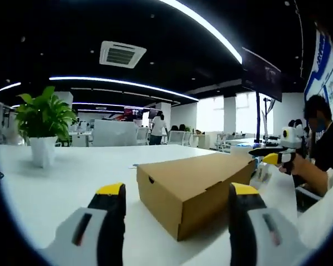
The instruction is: Operate the shoe box by opening the lid, removing the specified soft item, and placing it in the target area until the item is outside and the box remains undamaged.
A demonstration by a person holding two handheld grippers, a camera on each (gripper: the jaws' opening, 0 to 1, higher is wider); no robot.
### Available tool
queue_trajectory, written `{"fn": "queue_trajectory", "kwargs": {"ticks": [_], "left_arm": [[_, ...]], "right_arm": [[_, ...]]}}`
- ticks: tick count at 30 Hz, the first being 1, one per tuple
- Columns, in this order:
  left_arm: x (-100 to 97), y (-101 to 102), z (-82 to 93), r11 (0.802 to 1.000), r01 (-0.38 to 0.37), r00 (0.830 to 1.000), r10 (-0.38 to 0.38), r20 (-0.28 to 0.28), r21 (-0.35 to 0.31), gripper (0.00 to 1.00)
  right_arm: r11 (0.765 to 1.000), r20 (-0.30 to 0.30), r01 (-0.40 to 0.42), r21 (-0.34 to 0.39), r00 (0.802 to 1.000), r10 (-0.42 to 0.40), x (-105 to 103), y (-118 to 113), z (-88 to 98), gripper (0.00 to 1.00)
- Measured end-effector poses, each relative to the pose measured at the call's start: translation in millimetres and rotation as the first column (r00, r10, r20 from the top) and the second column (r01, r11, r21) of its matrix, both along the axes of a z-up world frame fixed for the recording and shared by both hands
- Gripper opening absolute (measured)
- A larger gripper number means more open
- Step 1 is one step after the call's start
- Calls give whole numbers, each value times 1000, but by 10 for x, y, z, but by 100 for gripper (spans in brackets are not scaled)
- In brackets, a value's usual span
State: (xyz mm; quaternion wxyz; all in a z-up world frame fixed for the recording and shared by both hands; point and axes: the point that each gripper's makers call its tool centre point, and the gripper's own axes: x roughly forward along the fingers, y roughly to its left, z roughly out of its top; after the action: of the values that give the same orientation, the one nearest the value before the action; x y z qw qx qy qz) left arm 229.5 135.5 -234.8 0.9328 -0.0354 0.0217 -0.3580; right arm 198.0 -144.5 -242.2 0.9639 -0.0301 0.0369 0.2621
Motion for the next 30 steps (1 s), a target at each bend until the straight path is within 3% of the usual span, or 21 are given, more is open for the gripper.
{"fn": "queue_trajectory", "kwargs": {"ticks": [4, 7, 10, 23, 30], "left_arm": [[-19, -84, -84, 999, 25, 1000, -25, -6, 48, 72], [-51, -123, -121, 997, 33, 999, -33, 0, 75, 65], [-42, -147, -139, 995, 32, 999, -33, 11, 97, 66], [28, -235, -193, 990, 36, 999, -39, 19, 139, 64], [-4, -317, -236, 984, 55, 998, -59, 17, 167, 53]], "right_arm": [[1000, -6, 3, -10, 1000, -3, 36, 28, -51, 70], [1000, 12, 9, -30, 1000, -9, 55, 21, -60, 69], [1000, 3, 9, -26, 1000, -9, 76, 25, -82, 68], [999, -15, -5, -41, 1000, 4, 207, 79, -152, 65], [998, 0, -39, -50, 999, 39, 198, 132, -144, 58]]}}
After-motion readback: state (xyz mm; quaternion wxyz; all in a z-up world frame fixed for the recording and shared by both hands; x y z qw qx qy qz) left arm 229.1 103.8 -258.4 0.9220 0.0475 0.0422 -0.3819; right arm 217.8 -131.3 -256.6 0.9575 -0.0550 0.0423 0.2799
